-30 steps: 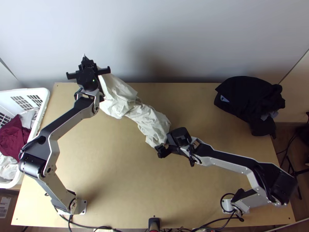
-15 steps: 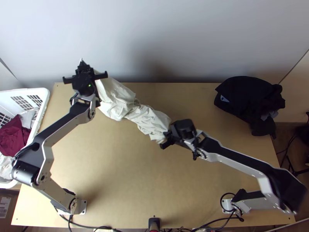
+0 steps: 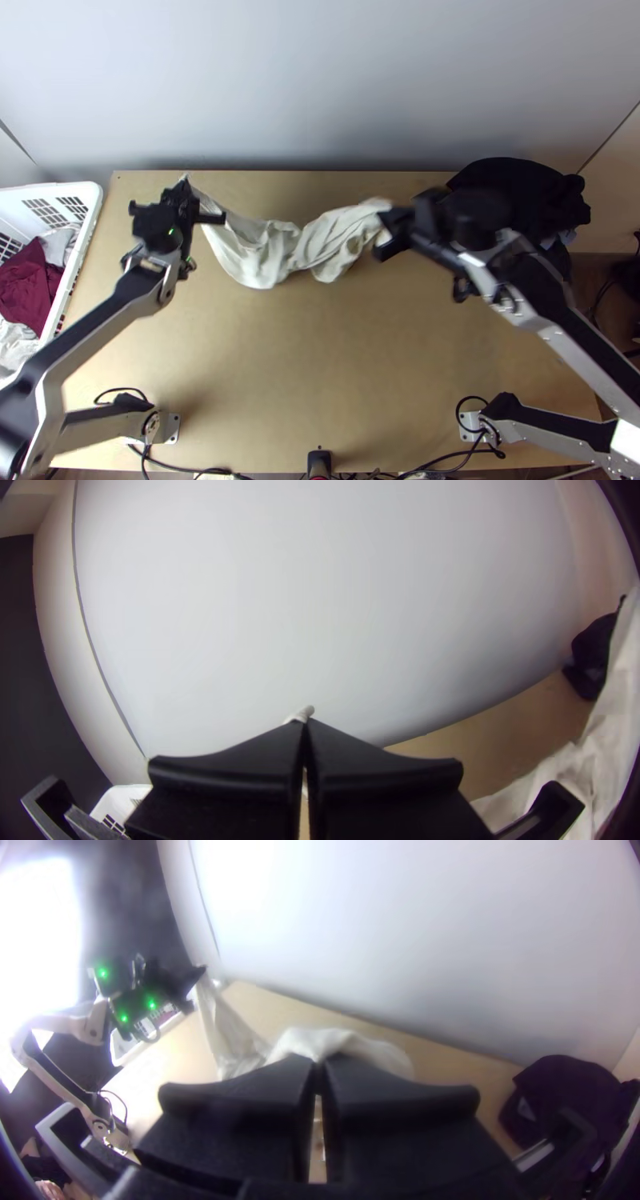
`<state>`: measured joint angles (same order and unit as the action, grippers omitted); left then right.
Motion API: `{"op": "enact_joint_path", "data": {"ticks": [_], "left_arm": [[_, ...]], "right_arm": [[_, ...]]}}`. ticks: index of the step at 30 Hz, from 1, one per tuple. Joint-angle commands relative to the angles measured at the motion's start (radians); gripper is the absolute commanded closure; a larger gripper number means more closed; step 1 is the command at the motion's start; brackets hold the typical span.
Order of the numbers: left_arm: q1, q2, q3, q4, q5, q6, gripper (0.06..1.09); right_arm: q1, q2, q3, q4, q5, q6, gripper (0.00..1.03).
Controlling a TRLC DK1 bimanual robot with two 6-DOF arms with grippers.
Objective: Fold the t-shirt
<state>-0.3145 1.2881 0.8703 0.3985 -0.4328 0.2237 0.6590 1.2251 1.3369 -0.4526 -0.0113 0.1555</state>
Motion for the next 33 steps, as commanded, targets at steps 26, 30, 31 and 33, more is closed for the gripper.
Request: {"op": "enact_joint_path", "data": {"ticks": [26,30,31,33], "left_arm": [[0.121,-0.589,0.245,-1.149,1.086,-0.689,0.95],[0.123,-0.561,0.150,-1.196,1.103,-0.690,0.10],[0.123,-0.553,0.130,-1.210,1.102,-0.689,0.10],[0.123,-0.539,0.099,-1.233,1.094,-0.676,0.10]], "right_arm": [[-0.122,-0.127,0.627,-0.541,-0.375,0.187,1.00],[-0.151,-0.121,0.645,-0.540,-0.374,0.188,1.00],[-0.170,-0.113,0.650,-0.537,-0.374,0.190,1.00],[-0.197,-0.090,0.676,-0.528,-0.374,0.188,1.00]]}}
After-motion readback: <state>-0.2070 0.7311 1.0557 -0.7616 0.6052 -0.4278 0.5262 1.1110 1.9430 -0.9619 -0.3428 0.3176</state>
